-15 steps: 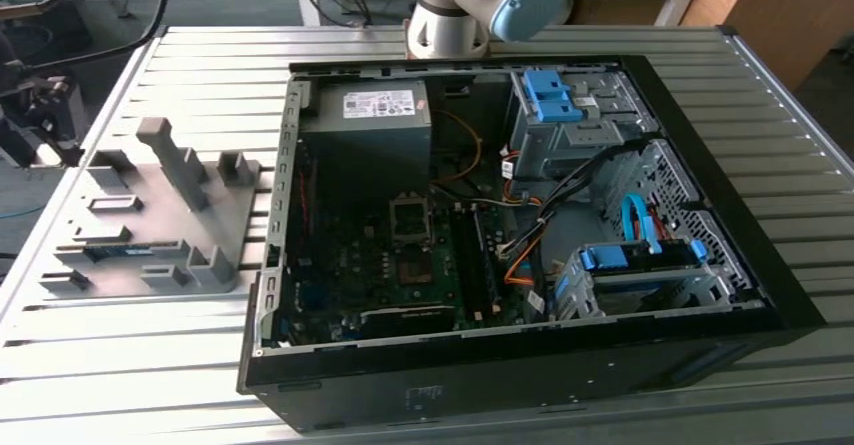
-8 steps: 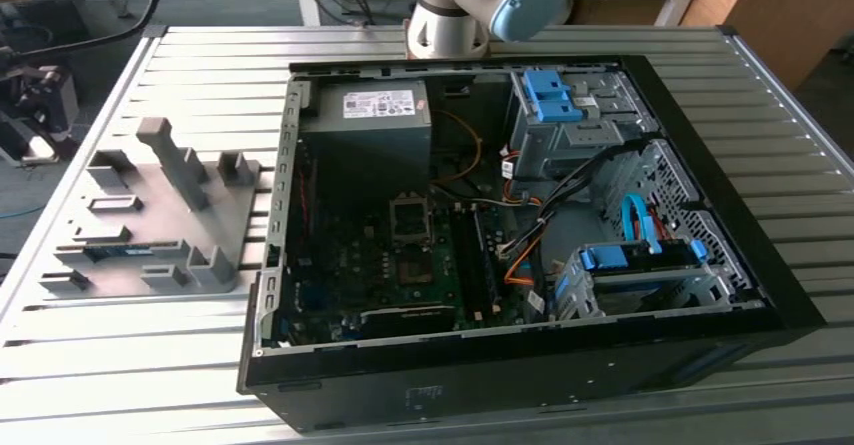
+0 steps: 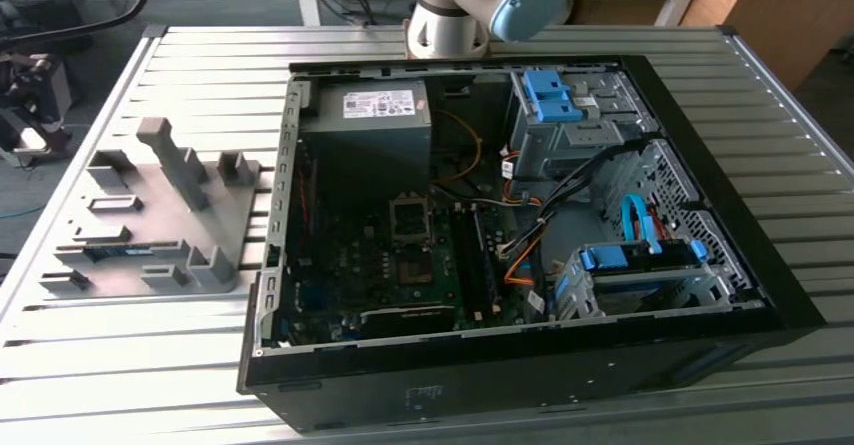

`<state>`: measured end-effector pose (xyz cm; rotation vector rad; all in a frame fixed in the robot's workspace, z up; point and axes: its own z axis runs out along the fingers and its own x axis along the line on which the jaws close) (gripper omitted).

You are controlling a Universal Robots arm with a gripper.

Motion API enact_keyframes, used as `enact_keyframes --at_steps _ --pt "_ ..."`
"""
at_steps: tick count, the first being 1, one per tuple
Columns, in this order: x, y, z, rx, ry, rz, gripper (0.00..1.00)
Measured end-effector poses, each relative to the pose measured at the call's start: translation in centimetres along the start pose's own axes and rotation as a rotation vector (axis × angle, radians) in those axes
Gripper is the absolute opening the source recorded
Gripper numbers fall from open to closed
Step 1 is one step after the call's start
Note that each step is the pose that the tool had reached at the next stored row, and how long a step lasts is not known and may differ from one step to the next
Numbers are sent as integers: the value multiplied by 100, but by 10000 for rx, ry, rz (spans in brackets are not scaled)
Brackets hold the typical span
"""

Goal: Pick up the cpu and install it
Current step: 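Pick up the cpu and move it towards the insertion slot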

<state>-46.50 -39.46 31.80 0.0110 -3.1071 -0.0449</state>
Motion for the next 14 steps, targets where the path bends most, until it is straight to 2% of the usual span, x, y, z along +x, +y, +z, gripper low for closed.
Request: enact_keyframes --at_steps 14 --pt "7 6 -193 -1 -1 0 47"
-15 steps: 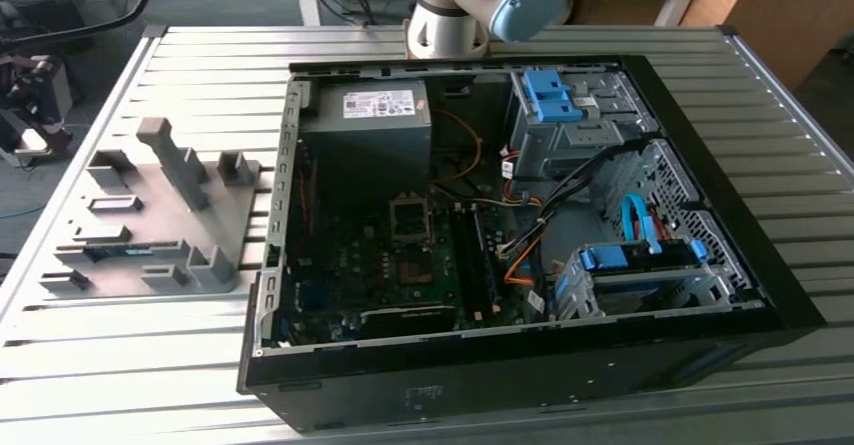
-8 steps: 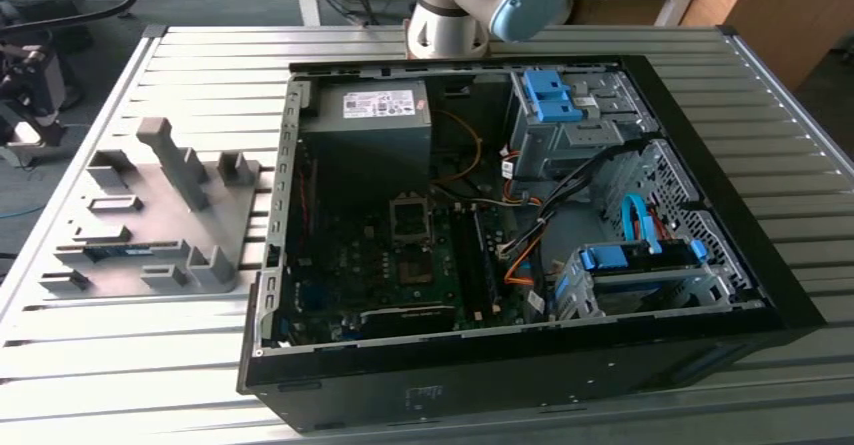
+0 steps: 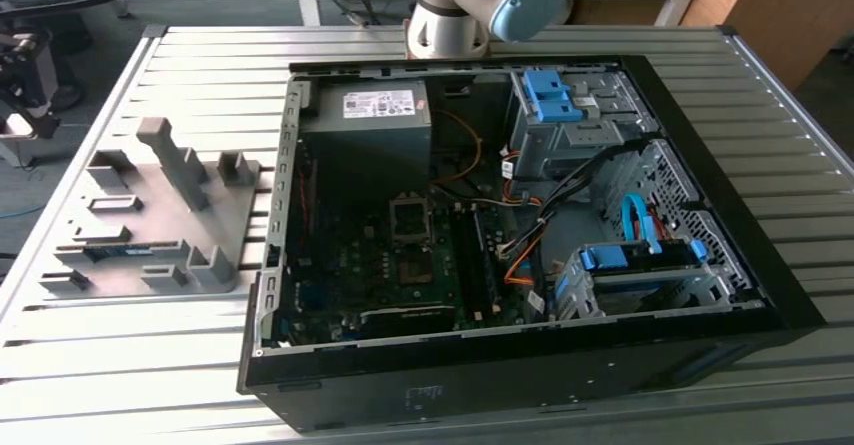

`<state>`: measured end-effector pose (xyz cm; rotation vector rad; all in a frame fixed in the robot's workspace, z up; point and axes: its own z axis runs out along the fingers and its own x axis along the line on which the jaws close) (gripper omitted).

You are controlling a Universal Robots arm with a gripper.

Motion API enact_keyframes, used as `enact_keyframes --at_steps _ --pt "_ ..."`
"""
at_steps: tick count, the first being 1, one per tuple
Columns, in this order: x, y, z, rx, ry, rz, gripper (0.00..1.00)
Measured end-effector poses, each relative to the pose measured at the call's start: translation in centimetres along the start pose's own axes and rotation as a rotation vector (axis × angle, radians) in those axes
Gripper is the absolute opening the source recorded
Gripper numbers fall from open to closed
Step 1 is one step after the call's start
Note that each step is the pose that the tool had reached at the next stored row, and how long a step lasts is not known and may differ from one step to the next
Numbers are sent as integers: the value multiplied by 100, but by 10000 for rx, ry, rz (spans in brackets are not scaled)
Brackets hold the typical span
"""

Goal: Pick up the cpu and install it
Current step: 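Pick up the cpu and move it towards the insertion slot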

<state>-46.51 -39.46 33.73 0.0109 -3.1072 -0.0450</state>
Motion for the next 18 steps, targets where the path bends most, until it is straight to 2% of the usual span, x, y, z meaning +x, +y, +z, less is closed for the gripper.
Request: enact_keyframes --at_steps 18 --pt "6 5 -176 0 1 0 47"
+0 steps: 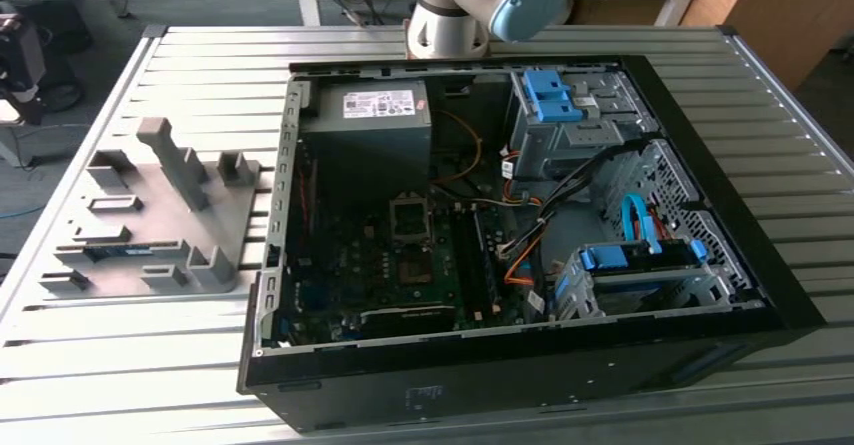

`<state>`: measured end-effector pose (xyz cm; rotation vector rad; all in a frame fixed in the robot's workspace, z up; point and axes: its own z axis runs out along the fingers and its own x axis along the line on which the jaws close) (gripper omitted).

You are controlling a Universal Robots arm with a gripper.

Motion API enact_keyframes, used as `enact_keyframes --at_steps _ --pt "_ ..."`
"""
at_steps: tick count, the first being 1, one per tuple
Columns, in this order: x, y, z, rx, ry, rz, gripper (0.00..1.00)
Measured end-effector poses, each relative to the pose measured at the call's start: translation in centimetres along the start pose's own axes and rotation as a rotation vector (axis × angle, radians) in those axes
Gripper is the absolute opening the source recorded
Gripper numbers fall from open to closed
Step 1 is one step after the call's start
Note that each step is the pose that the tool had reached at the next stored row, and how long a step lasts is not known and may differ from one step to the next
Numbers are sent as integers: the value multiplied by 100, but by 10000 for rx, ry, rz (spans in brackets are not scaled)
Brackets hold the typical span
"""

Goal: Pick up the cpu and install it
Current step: 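Pick up the cpu and move it towards the insertion slot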

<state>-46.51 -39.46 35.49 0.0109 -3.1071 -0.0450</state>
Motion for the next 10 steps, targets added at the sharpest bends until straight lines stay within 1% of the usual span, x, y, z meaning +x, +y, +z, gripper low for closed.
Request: enact_keyframes --at_steps 10 --pt "3 2 -81 0 -1 0 47"
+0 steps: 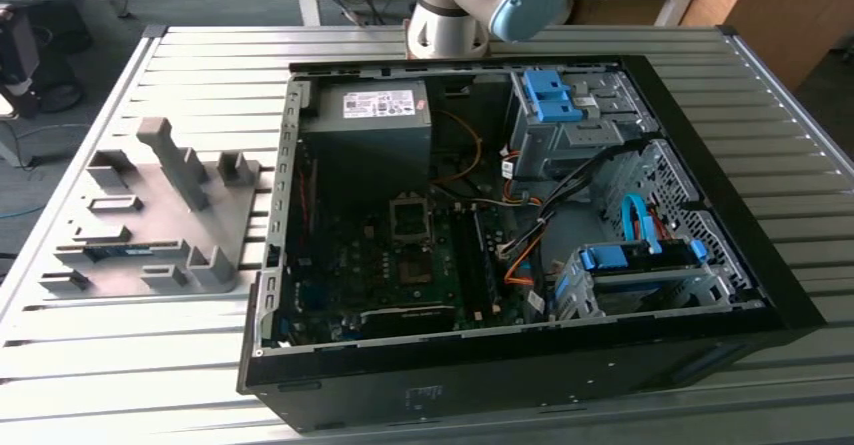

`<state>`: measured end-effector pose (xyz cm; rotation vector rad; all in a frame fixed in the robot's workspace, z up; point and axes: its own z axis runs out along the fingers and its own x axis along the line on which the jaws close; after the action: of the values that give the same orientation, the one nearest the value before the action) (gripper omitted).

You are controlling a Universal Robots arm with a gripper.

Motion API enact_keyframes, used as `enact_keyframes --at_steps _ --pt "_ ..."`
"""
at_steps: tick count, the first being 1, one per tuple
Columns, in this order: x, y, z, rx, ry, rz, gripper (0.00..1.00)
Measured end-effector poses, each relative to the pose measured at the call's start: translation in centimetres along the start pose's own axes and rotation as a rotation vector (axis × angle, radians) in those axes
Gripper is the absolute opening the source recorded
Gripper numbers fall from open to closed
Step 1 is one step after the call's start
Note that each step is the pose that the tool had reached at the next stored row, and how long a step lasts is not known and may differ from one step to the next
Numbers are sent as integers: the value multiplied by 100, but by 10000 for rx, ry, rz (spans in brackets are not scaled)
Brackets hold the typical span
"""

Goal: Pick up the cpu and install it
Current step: 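Pick up the cpu and move it towards the insertion slot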

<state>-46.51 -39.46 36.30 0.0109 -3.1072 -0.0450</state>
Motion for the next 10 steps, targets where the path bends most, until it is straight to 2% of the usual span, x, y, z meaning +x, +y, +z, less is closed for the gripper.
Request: enact_keyframes --at_steps 10 --pt "4 4 -120 0 -1 0 47"
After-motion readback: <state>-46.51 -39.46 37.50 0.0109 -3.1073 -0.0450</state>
